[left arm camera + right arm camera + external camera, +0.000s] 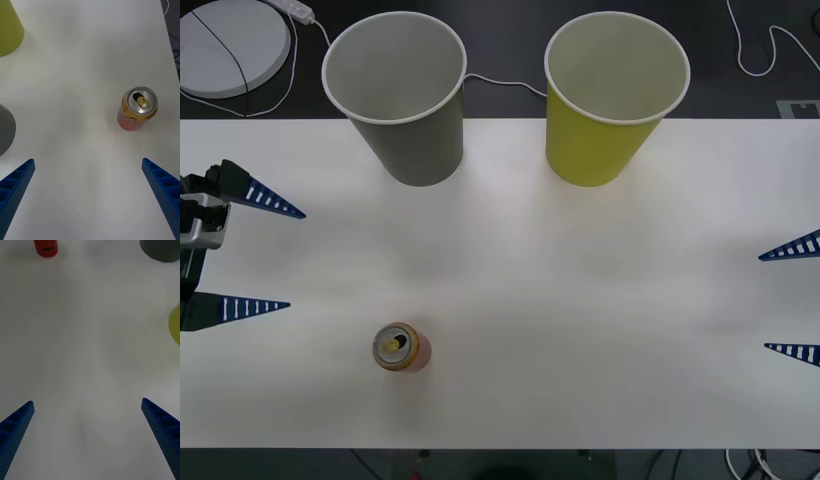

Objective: Put the can into the green bin and the plastic bottle into the gray bin

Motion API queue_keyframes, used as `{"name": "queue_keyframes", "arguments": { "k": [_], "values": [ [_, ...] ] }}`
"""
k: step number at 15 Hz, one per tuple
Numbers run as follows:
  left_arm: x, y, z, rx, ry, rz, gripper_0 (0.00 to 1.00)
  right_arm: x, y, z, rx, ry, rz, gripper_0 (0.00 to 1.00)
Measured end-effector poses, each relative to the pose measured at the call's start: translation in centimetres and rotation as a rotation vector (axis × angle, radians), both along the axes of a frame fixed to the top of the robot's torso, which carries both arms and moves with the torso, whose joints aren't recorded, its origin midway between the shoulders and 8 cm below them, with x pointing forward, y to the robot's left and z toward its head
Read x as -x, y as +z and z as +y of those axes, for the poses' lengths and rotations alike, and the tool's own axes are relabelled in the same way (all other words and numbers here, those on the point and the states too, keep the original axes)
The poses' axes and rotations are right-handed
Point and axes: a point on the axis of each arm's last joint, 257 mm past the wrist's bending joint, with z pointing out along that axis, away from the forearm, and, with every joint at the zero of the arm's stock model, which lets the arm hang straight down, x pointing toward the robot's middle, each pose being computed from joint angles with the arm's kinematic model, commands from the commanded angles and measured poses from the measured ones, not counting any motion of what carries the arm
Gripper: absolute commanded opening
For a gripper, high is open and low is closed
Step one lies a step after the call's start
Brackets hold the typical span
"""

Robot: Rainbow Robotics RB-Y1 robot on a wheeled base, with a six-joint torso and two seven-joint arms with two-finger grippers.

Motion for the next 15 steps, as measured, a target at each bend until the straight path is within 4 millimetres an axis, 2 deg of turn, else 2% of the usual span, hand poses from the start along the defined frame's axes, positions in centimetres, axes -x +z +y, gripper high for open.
{"name": "queue_keyframes", "arguments": {
  "k": [5,10,15],
  "values": [
    [0.5,-1.0,0.4,0.069,-0.017,0.046,1.00,0.0,0.0,0.0,0.000,0.000,0.000,1.00],
    [0.0,-4.3,0.9,0.176,-0.064,0.059,1.00,0.0,0.0,0.0,0.000,0.000,0.000,1.00],
    [0.4,-7.5,1.6,0.242,-0.109,0.051,1.00,0.0,0.0,0.0,0.000,0.000,0.000,1.00]
  ]
}}
